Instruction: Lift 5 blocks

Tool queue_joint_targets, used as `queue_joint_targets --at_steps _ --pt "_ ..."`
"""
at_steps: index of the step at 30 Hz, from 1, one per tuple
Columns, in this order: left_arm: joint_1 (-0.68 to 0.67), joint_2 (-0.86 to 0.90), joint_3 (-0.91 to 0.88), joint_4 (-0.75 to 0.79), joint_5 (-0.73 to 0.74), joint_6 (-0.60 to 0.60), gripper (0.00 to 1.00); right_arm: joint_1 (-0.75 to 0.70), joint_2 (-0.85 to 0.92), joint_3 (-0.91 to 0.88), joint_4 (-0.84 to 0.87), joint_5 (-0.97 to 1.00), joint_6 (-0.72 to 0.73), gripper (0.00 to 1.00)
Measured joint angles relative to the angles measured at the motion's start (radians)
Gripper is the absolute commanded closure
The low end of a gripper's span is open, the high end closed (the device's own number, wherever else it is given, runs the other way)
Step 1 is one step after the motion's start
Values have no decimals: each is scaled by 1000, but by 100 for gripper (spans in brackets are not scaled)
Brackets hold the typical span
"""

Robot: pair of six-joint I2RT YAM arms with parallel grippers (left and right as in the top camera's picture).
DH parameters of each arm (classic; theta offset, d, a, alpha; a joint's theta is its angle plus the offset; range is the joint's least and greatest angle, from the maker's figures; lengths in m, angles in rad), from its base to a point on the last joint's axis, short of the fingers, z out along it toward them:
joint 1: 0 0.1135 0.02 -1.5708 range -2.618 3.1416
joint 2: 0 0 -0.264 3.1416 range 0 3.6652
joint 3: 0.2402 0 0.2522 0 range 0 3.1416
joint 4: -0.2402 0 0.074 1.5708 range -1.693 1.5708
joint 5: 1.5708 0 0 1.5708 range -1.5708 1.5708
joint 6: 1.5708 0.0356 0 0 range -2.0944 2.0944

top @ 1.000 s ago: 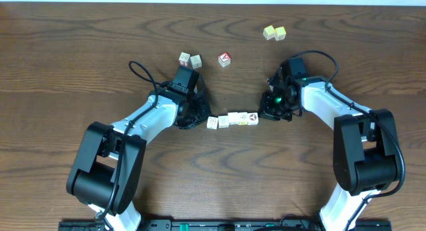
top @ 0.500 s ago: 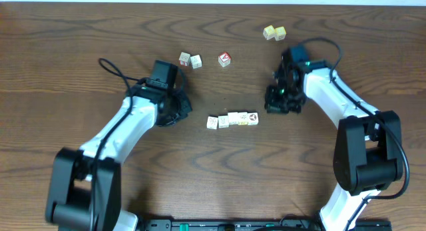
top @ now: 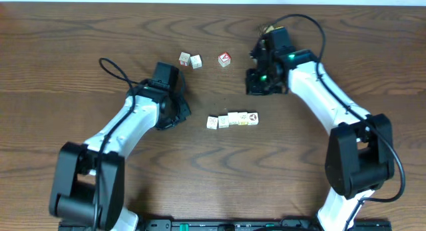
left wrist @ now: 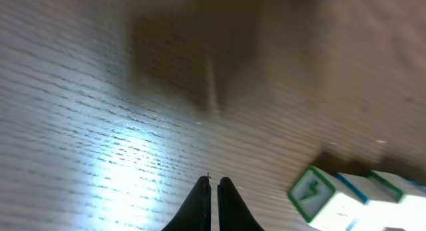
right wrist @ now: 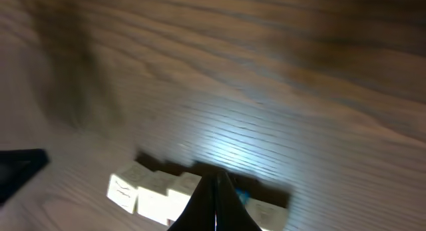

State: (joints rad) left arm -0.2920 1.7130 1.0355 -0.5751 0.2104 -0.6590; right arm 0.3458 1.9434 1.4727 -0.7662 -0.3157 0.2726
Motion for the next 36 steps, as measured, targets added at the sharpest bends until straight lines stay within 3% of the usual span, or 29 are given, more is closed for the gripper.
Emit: queue_joint_targets --at_steps 10,36 --pt "-55 21 0 5 0 -2 93 98 70 0 21 68 72 99" --pt "-74 21 0 15 0 -3 93 145 145 0 -14 85 110 99"
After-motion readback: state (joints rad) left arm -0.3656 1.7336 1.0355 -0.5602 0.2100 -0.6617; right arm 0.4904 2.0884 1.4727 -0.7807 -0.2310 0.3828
